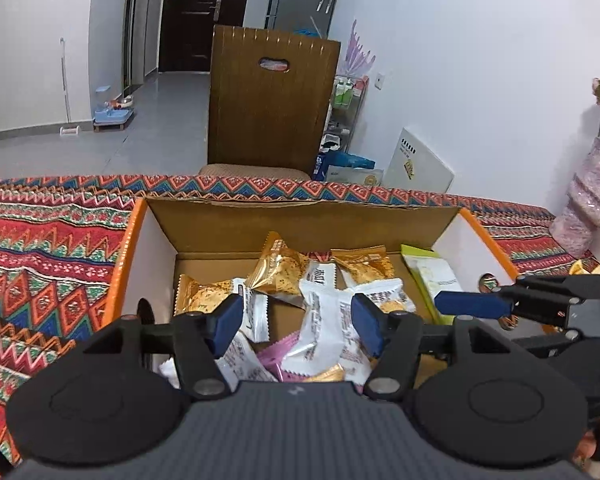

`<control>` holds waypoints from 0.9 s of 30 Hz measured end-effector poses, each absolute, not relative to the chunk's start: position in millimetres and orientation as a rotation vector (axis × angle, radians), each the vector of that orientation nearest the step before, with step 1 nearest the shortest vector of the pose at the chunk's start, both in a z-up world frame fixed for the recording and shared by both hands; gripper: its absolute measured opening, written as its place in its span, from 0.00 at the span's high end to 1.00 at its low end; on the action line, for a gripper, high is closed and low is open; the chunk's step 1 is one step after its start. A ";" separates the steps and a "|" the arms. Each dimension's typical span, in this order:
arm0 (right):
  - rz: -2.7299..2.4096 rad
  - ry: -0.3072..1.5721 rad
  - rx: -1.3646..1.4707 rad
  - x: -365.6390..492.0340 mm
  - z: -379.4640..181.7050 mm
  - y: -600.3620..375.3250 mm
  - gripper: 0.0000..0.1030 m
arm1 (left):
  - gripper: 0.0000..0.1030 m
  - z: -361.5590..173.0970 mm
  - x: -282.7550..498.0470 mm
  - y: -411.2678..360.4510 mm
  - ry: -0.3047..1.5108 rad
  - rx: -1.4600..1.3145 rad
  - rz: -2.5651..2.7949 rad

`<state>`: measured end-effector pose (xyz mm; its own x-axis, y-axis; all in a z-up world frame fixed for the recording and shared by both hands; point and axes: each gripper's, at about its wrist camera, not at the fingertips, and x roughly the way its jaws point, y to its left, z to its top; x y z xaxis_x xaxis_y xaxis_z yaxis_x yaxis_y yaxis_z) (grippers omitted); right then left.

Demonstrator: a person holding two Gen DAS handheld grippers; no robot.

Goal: Organize snacks
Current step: 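Move both grippers back toward the snack pile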

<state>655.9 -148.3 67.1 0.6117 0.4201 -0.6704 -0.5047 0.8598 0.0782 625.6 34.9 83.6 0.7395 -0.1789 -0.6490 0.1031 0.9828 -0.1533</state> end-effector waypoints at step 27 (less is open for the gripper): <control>0.542 0.523 -0.129 347.4 117.4 -239.9 0.36 | 0.07 113.0 277.8 13.8 0.505 -0.097 -0.105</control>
<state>347.4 -239.9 117.4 0.7296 0.4587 -0.5072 -0.5231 0.8521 0.0181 277.8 13.8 113.0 0.8702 -0.1246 -0.4767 0.0767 0.9900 -0.1187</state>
